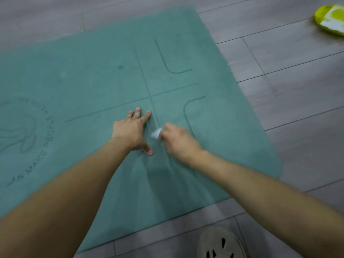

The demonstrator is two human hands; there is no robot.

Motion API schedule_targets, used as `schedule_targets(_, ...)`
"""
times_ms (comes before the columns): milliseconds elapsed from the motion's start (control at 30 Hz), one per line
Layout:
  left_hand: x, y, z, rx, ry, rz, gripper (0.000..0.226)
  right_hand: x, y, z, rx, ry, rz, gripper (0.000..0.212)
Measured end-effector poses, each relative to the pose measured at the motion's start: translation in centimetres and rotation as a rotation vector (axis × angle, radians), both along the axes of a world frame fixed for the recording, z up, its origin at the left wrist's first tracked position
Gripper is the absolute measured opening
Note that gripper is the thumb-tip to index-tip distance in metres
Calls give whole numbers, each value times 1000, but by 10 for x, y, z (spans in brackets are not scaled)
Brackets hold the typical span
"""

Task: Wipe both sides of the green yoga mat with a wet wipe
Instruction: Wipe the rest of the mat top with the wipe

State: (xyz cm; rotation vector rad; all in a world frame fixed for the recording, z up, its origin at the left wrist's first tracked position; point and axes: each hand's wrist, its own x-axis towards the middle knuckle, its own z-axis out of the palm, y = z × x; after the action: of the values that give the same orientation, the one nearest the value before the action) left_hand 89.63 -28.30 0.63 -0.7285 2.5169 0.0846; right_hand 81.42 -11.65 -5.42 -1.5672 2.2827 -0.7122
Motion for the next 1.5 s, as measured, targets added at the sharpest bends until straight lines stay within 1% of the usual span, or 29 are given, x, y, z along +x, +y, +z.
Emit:
schedule_targets(33,0,0,-1,-7,5,-2,155,26,8,-3,-1,11,173,23)
schedule_targets(67,2,1,-1,-10,10,0,153,29,15,-6,-13,48,265,22)
schedule_targets(100,2,1,-2,-3,21,13,153,8,18,-6,-26,93,243,20)
schedule_targets(167,6,4,-2,44,50,57,149,-61,27,0,60,157,-106,14)
schedule_targets(233,16,11,-3,80,123,102,133,-118,46,9,179,179,-466,18)
schedule_targets(300,26,20,-8,69,197,99,112,-113,55,10,180,159,-635,23)
schedule_targets(333,30,24,-12,59,220,94,104,-84,52,11,166,133,-588,24)
schedule_targets(400,33,27,-17,58,217,89,98,-1,50,8,95,24,-232,25)
schedule_targets(467,29,25,-15,46,189,73,97,53,62,1,82,52,104,24)
schedule_targets(500,26,24,-13,43,174,60,96,46,69,2,59,92,124,21)
schedule_targets(533,24,25,-10,43,158,50,94,20,77,4,50,117,6,17)
schedule_targets(633,24,39,-2,15,157,-1,73,-80,117,10,185,162,-578,16)
schedule_targets(700,28,53,-4,21,176,-55,65,-89,129,9,177,138,-795,17)
schedule_targets(733,30,60,-4,56,162,-48,70,-64,119,10,144,110,-798,16)
schedule_targets(767,32,65,-3,93,137,-27,80,-29,103,8,112,68,-689,15)
schedule_targets(833,34,64,-5,143,82,-34,105,49,78,-1,62,-14,-298,12)
schedule_targets(867,36,60,-6,151,57,-64,117,74,75,-4,62,10,-139,10)
schedule_targets(900,40,57,-7,147,35,-88,128,76,76,-6,43,73,-68,8)
schedule_targets(933,43,54,-8,141,14,-107,137,59,84,-5,20,145,-117,7)
schedule_targets(967,45,52,-8,144,0,-121,144,31,96,-5,35,194,-268,6)
schedule_targets(1067,49,54,-12,146,18,-113,148,-53,150,4,239,232,-693,17)
schedule_targets(1133,49,55,-14,150,36,-103,147,-55,157,7,230,194,-813,20)
schedule_targets(1167,49,55,-15,154,45,-94,146,-31,144,10,200,160,-787,19)
schedule_targets(1200,49,55,-16,153,59,-84,146,2,128,9,156,103,-679,16)
schedule_targets(1267,47,55,-16,147,71,-95,145,76,105,4,74,10,-294,12)
schedule_targets(1300,47,56,-16,137,81,-95,145,100,105,-1,71,12,-114,11)
schedule_targets(1333,46,56,-16,121,91,-88,144,101,109,-6,57,47,-28,13)
schedule_targets(1367,44,58,-16,117,91,-87,144,82,118,-6,30,78,-78,16)
schedule_targets(1500,45,61,-21,140,99,-68,143,-20,173,-2,83,184,-728,20)
